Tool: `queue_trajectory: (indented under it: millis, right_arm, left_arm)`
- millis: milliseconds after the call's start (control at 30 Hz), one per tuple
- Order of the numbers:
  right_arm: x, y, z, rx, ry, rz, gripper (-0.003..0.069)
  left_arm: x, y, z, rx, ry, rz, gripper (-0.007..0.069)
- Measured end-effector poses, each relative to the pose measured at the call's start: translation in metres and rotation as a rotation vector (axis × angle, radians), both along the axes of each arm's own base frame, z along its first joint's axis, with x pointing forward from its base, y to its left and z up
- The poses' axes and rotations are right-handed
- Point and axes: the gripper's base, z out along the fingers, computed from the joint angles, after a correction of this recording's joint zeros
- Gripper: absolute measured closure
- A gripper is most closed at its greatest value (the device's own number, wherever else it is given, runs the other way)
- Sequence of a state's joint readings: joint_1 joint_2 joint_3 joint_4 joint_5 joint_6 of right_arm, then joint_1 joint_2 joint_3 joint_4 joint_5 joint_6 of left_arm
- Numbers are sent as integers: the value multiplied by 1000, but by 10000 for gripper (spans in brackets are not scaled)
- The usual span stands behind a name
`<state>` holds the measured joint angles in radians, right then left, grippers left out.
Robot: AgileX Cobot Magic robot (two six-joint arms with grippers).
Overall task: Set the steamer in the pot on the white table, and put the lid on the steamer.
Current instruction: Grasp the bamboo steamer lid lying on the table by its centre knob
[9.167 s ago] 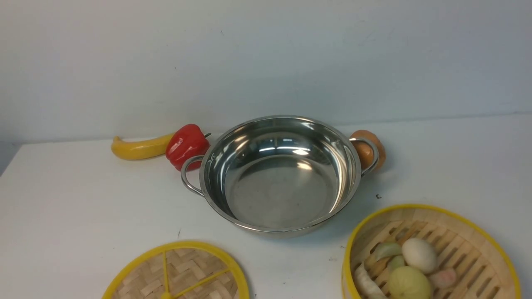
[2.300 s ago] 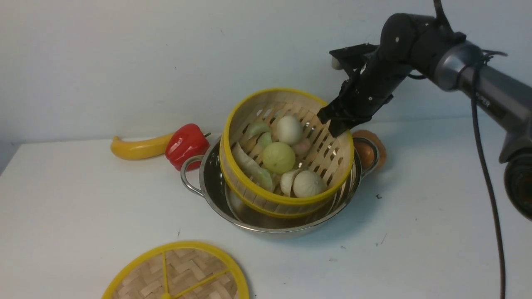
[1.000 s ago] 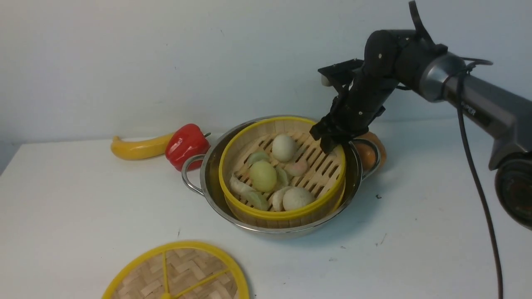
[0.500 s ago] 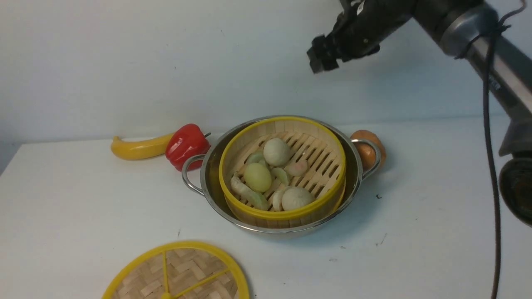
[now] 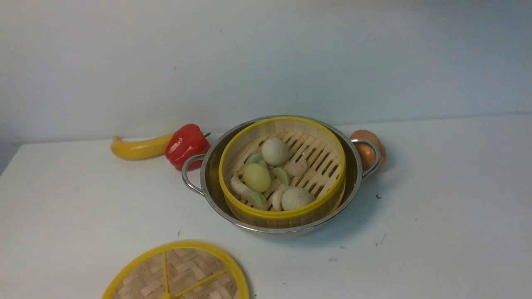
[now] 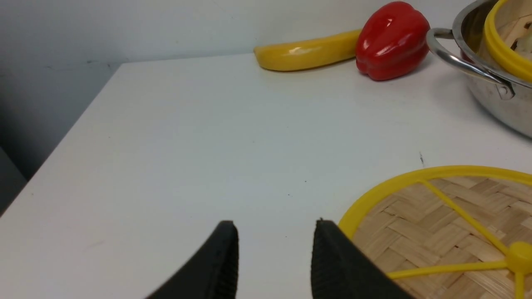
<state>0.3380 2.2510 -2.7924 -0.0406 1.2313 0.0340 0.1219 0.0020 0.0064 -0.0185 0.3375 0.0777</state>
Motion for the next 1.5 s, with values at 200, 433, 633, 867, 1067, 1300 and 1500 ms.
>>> queue_trajectory:
  millis: [200, 433, 633, 867, 1067, 1300, 1500]
  right_arm:
    - [-30, -9, 43, 94, -72, -16, 659]
    - [-37, -3, 49, 237, -33, 8, 638]
    - [-39, 2, 49, 300, -5, 48, 599]
    - [-39, 3, 49, 311, 2, 55, 552]
    - [-43, 0, 53, 285, -12, 41, 519]
    - [-89, -23, 81, 110, -50, 49, 496]
    - [-128, -47, 77, -5, -111, -3, 484]
  left_arm:
    - [0, 0, 0, 0, 0, 0, 384]
    - [0, 0, 0, 0, 0, 0, 384]
    - [0, 0, 0, 0, 0, 0, 384]
    - [0, 0, 0, 0, 0, 0, 384]
    - [0, 0, 0, 0, 0, 0, 384]
    - [0, 0, 0, 0, 0, 0, 384]
    - [0, 0, 0, 0, 0, 0, 384]
